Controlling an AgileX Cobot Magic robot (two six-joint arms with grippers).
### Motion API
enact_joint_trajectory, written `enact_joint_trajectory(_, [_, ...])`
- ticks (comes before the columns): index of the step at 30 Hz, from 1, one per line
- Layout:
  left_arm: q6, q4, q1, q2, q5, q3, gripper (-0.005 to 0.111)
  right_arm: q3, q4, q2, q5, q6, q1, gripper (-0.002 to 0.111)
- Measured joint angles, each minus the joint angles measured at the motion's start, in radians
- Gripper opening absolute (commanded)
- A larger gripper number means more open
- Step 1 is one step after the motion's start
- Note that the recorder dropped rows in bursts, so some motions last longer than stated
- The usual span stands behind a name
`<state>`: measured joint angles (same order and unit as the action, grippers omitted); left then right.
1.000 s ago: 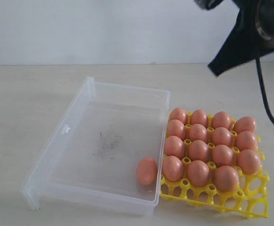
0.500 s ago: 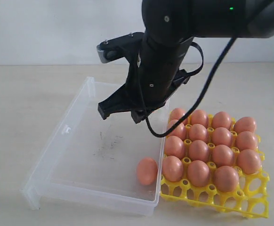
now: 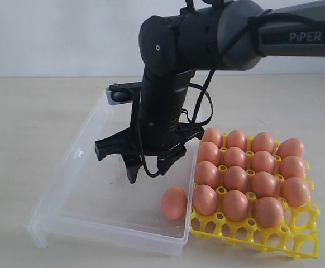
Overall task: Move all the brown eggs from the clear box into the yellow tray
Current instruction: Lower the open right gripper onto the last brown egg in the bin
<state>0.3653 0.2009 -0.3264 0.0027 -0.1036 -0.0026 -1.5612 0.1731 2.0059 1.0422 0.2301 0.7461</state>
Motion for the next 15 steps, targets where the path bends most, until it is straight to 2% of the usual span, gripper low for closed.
enact_joint_trajectory(15, [0.000, 0.000, 0.000, 0.000, 0.000, 0.000, 0.004, -0.002, -0.148, 0.055, 0.143, 0.116, 0.002, 0.047])
